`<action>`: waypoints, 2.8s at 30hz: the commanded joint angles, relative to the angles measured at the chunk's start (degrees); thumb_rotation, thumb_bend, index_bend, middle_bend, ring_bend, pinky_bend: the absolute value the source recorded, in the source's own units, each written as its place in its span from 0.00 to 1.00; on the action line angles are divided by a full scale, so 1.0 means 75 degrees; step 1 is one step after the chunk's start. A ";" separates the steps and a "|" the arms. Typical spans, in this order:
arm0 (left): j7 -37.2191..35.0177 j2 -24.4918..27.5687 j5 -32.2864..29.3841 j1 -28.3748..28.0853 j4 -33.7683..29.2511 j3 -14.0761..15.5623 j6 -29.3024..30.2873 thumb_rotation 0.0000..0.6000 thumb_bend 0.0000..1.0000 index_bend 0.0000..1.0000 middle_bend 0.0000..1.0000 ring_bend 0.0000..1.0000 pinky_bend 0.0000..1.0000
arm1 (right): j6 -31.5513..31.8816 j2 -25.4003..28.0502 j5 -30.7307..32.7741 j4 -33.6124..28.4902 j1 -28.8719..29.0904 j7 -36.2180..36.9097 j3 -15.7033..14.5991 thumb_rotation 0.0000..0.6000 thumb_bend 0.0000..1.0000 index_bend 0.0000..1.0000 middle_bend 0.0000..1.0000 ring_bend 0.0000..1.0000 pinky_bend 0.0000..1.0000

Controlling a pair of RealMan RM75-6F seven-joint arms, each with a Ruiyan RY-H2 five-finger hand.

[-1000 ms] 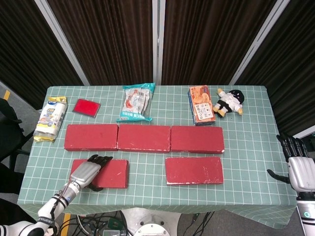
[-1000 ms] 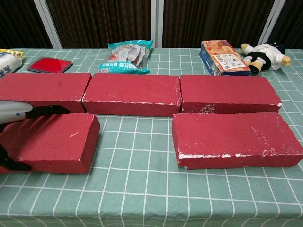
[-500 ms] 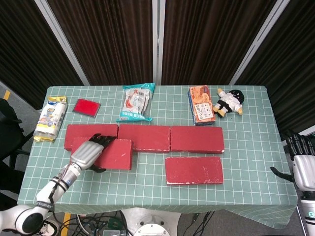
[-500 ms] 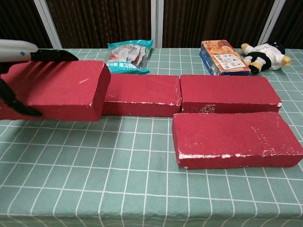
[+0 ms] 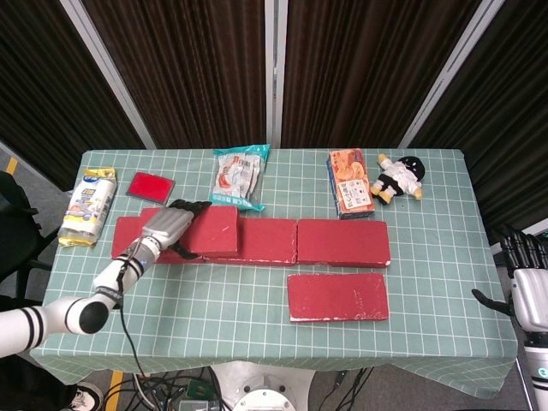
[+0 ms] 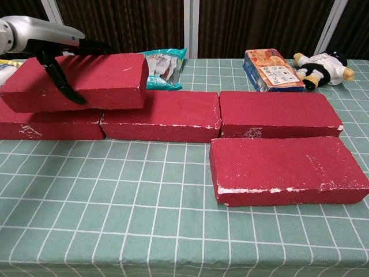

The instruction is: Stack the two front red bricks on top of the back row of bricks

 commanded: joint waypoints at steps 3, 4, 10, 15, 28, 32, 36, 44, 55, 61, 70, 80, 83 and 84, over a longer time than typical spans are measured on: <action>0.0084 -0.0242 -0.0287 -0.0370 0.0181 0.0214 -0.0114 1.00 0.25 0.02 0.12 0.08 0.00 | 0.0036 -0.0014 0.0013 0.0063 -0.0005 0.0074 0.0028 1.00 0.00 0.00 0.00 0.00 0.00; 0.0083 -0.0288 -0.0310 -0.0419 0.0204 0.0256 -0.0113 1.00 0.25 0.02 0.12 0.08 0.00 | 0.0045 -0.0017 0.0016 0.0079 -0.0010 0.0098 0.0030 1.00 0.00 0.00 0.00 0.00 0.00; 0.0159 -0.0553 -0.0200 -0.0589 0.0441 0.0460 0.0020 1.00 0.25 0.02 0.12 0.08 0.00 | 0.0079 -0.0020 0.0033 0.0128 -0.0046 0.0179 0.0029 1.00 0.00 0.00 0.00 0.00 0.00; 0.0010 -0.0571 -0.0099 -0.0719 0.0609 0.0461 -0.0161 1.00 0.25 0.02 0.12 0.08 0.00 | 0.0091 0.0006 0.0037 0.0123 -0.0053 0.0157 0.0038 1.00 0.00 0.00 0.00 0.00 0.00; -0.0522 -0.0682 0.0154 -0.0798 0.1084 0.0567 -0.0464 1.00 0.25 0.02 0.12 0.07 0.00 | -0.0013 -0.0018 0.0103 0.0135 -0.0030 0.0127 0.0039 1.00 0.00 0.00 0.00 0.00 0.00; -0.0651 -0.0666 0.0237 -0.0800 0.1054 0.0580 -0.0480 1.00 0.24 0.02 0.12 0.07 0.00 | -0.0036 -0.0029 0.0071 0.0169 -0.0017 0.0171 0.0024 1.00 0.00 0.00 0.00 0.00 0.00; -0.0691 -0.0672 0.0235 -0.0830 0.1058 0.0631 -0.0460 1.00 0.24 0.02 0.12 0.07 0.00 | -0.0025 -0.0036 0.0056 0.0186 -0.0019 0.0173 0.0019 1.00 0.00 0.00 0.00 0.00 0.00; -0.0702 -0.0695 0.0075 -0.0924 0.1103 0.0765 -0.0431 1.00 0.24 0.02 0.12 0.06 0.00 | -0.0056 -0.0045 0.0068 0.0204 -0.0015 0.0167 0.0010 1.00 0.00 0.00 0.00 0.00 0.00; -0.0671 -0.0633 -0.0153 -0.1062 0.1001 0.0891 -0.0352 1.00 0.24 0.02 0.12 0.06 0.00 | -0.0099 -0.0051 0.0060 0.0205 -0.0001 0.0166 -0.0007 1.00 0.00 0.00 0.00 0.00 0.00; -0.0633 -0.0624 -0.0317 -0.1133 0.0960 0.0984 -0.0331 1.00 0.24 0.01 0.12 0.06 0.00 | -0.0116 -0.0045 0.0066 0.0207 0.0003 0.0164 -0.0010 1.00 0.00 0.00 0.00 0.00 0.00; -0.0584 -0.0652 -0.0453 -0.1184 0.0951 0.1063 -0.0198 1.00 0.24 0.01 0.11 0.06 0.00 | -0.0139 -0.0044 0.0054 0.0195 0.0016 0.0142 -0.0021 1.00 0.00 0.00 0.00 0.00 0.00; -0.0586 -0.0793 -0.0467 -0.1154 0.1002 0.1127 -0.0123 1.00 0.23 0.01 0.08 0.03 0.00 | -0.0153 -0.0057 0.0012 0.0164 0.0033 0.0088 -0.0044 1.00 0.00 0.00 0.00 0.00 0.00; -0.0591 -0.0828 -0.0452 -0.1147 0.1048 0.1148 -0.0145 1.00 0.23 0.01 0.07 0.02 0.00 | -0.0159 -0.0051 0.0035 0.0165 0.0030 0.0083 -0.0040 1.00 0.00 0.00 0.00 0.00 0.00; -0.0597 -0.0837 -0.0455 -0.1142 0.1063 0.1148 -0.0143 1.00 0.23 0.01 0.06 0.01 0.00 | -0.0158 -0.0051 0.0039 0.0165 0.0027 0.0085 -0.0040 1.00 0.00 0.00 0.00 0.00 0.00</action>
